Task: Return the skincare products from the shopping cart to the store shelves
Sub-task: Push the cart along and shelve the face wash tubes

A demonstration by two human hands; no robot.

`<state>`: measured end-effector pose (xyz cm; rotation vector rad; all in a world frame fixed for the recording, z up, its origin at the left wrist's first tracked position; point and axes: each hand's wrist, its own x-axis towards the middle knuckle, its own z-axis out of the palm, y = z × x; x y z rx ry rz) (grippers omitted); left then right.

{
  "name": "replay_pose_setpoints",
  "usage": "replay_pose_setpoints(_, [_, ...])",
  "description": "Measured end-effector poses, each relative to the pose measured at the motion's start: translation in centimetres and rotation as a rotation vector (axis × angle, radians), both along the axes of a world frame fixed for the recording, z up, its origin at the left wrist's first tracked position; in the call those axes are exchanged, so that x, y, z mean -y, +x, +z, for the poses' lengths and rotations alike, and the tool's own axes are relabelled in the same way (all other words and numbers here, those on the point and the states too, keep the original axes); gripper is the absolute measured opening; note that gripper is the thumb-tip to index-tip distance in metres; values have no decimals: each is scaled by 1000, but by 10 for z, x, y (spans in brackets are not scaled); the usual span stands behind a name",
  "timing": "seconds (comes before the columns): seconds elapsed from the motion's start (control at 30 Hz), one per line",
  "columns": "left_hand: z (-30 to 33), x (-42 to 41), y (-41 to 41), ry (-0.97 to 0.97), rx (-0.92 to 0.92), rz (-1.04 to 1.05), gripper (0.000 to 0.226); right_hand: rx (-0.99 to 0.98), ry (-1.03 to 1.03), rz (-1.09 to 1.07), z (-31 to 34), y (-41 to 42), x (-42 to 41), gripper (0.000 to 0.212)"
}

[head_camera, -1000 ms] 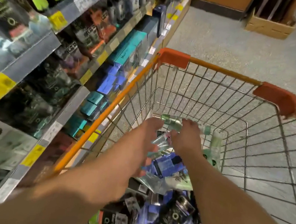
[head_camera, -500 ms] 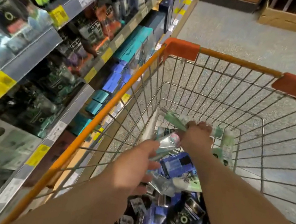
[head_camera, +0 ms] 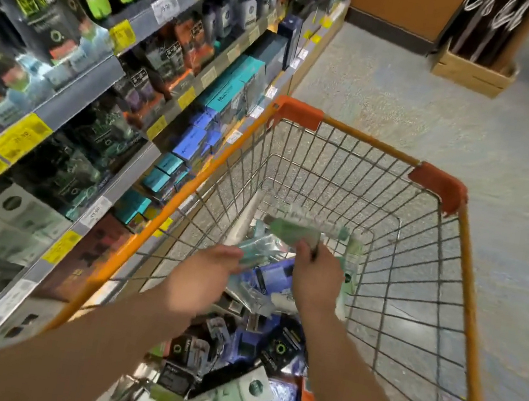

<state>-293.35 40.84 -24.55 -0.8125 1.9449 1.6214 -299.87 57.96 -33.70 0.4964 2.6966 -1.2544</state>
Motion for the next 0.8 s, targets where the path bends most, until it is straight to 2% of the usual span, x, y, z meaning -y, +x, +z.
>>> replay_pose_setpoints(0.13, [24, 2, 17, 30, -57, 63, 17, -79, -67, -33, 50, 32, 6, 44])
replay_pose_setpoints(0.23, [58, 4, 33, 50, -153, 24, 21, -142, -119, -63, 103, 55, 12, 40])
replay_pose_setpoints(0.5, [147, 36, 71, -95, -575, 51, 16, -312, -199, 4, 230, 101, 49, 50])
replay_pose_setpoints(0.63, [184, 70, 98, -77, -716, -11, 26, -380, -263, 71, 283, 125, 76, 52])
replay_pose_setpoints(0.7, [198, 91, 111, -171, -746, -19, 34, -385, -267, 119, 306, 137, 93, 52])
replay_pose_setpoints(0.8, [232, 121, 136, -109, -741, -42, 33, -409, -261, 187, 338, 155, 124, 56])
